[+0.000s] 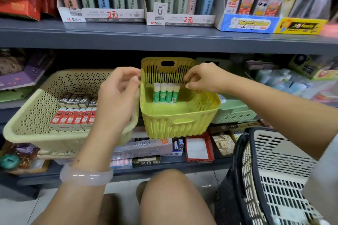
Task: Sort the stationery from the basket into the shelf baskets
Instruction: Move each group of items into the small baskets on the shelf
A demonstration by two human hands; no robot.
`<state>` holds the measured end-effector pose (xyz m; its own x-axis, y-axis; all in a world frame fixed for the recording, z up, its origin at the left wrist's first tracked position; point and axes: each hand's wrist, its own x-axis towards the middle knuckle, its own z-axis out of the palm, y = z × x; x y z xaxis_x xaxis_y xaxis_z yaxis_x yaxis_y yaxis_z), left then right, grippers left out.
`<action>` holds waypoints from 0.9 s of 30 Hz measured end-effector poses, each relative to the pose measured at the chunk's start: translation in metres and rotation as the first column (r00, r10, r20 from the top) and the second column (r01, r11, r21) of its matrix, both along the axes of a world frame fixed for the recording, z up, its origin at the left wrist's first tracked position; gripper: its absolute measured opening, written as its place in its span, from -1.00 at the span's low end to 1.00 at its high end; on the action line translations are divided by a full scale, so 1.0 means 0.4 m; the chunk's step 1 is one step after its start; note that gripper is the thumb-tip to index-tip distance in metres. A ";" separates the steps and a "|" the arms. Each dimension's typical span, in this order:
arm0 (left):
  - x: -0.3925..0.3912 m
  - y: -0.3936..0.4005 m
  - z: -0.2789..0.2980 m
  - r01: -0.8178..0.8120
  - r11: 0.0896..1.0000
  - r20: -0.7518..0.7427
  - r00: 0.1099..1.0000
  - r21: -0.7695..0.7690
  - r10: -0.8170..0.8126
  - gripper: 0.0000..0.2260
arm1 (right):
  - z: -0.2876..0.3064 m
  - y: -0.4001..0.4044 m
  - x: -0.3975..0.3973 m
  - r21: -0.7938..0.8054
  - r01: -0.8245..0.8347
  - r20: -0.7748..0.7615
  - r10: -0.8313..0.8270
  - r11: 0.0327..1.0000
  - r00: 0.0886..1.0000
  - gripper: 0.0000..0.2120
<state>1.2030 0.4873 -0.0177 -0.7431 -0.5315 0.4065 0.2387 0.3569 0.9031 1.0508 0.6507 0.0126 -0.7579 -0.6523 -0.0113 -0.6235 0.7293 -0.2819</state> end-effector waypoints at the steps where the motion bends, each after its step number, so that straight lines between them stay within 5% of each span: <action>1: 0.012 0.029 0.008 0.058 0.998 -0.017 0.998 -0.001 -0.058 -0.75 | 0.019 0.033 0.030 -0.068 -0.030 0.020 0.032 0.997 0.999 -0.80; 10: 0.037 0.365 0.002 0.556 0.812 0.272 0.821 -0.180 -0.502 -0.78 | -0.022 0.404 0.221 -0.168 0.080 0.219 -0.043 0.983 0.975 -0.86; 15: 0.045 0.550 -0.114 0.704 0.692 0.421 0.684 -0.163 -0.596 -0.83 | -0.223 0.611 0.266 0.109 0.118 0.338 -0.149 0.987 0.929 -0.79; 19: 0.060 0.635 -0.214 0.824 0.507 0.553 0.554 -0.254 -0.622 -0.81 | -0.429 0.714 0.292 0.439 0.113 0.417 -0.314 0.891 0.853 -0.75; 22: 0.060 0.641 -0.264 0.801 0.404 0.604 0.598 -0.441 -0.527 -0.79 | -0.550 0.751 0.315 0.524 0.166 0.421 -0.424 0.835 0.802 -0.63; 27: 0.066 0.631 -0.283 0.701 0.383 0.533 0.710 -0.602 -0.461 -0.79 | -0.649 0.685 0.350 0.417 0.291 0.563 -0.496 0.861 0.661 -0.56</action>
